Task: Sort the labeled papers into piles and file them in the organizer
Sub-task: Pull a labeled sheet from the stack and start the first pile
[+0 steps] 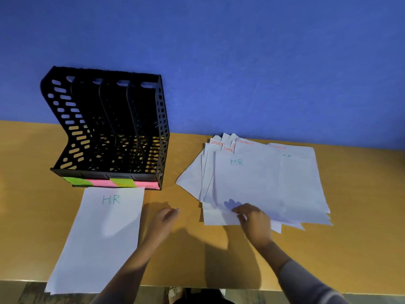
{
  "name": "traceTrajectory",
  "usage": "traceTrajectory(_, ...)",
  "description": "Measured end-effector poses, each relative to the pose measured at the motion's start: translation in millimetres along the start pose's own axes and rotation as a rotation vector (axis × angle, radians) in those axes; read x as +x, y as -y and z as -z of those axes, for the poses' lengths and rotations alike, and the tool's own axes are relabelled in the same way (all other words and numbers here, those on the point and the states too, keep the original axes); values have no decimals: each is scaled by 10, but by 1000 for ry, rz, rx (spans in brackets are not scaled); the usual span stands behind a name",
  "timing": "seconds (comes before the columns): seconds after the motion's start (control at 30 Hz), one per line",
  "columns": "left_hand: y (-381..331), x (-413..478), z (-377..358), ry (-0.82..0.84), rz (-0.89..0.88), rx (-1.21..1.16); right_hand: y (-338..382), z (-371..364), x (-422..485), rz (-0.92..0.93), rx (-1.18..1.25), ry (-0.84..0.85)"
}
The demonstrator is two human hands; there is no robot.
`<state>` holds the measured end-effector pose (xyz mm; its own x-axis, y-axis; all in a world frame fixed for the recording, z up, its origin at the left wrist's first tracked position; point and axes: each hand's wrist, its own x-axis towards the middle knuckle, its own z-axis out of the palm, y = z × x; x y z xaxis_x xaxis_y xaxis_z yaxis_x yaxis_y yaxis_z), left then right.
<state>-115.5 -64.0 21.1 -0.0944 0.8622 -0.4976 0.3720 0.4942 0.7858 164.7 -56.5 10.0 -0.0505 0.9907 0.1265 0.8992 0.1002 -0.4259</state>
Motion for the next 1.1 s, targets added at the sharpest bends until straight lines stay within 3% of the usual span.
traceTrajectory(0.1, -178, 4, -258, 231, 187, -116, 218, -74, -267, 263, 12, 52)
traceTrajectory(0.27, -133, 56, -476, 116, 169, -100, 334, -319, -575, 539, 83, 202)
traceTrajectory(0.37, -44, 105, -471, 68, 189, -104, 277, -329, -622, 563, 48, 229)
traceTrajectory(0.43, 10, 137, -445, 57, 197, -59, 219, -278, -626, 437, 90, 212)
traceTrajectory(0.5, 74, 157, -413, 39, 202, -56, 136, -267, -619, 180, 181, 126)
traceTrajectory(0.6, 206, 134, -356, 32, 221, -74, -13, -294, -563, -499, 249, 35)
traceTrajectory(0.67, 313, 95, -295, 63, 224, -64, -84, -299, -534, -832, 355, 45)
traceTrajectory(0.77, 547, 46, -115, 48, 250, 70, -152, -318, -541, -949, 622, 22)
traceTrajectory(0.9, 946, -90, 323, -114, 295, 235, -217, -355, -547, -1053, 566, 83)
traceTrajectory(1.1, 1396, -275, 994, -233, 328, 346, -227, -407, -535, -1014, 511, 142)
